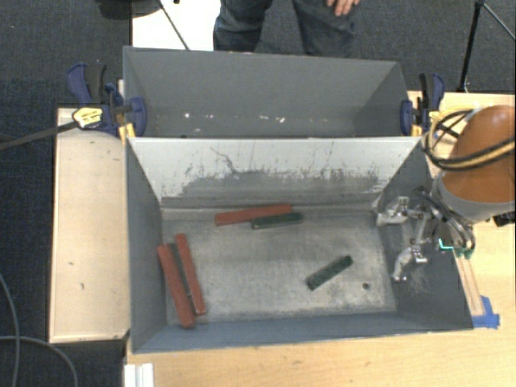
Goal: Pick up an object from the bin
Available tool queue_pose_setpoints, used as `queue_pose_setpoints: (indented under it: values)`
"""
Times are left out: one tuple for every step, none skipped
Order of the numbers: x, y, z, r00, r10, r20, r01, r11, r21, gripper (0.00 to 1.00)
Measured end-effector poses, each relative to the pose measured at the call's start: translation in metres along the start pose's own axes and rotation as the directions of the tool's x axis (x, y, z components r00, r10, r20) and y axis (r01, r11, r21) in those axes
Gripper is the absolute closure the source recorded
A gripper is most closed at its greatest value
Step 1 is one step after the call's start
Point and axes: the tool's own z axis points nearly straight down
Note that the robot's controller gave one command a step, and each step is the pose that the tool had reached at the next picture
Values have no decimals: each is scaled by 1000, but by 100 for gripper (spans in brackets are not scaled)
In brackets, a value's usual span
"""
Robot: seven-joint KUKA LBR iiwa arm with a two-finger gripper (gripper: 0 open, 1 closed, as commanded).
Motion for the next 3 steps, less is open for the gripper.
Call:
queue_pose_setpoints:
  values:
    - [-2,0,-4,1000,-5,7,5,1000,2,0]
    - [8,53,50,955,-297,12,297,955,7,0]
    - [31,75,56,958,-288,3,288,958,1,0]
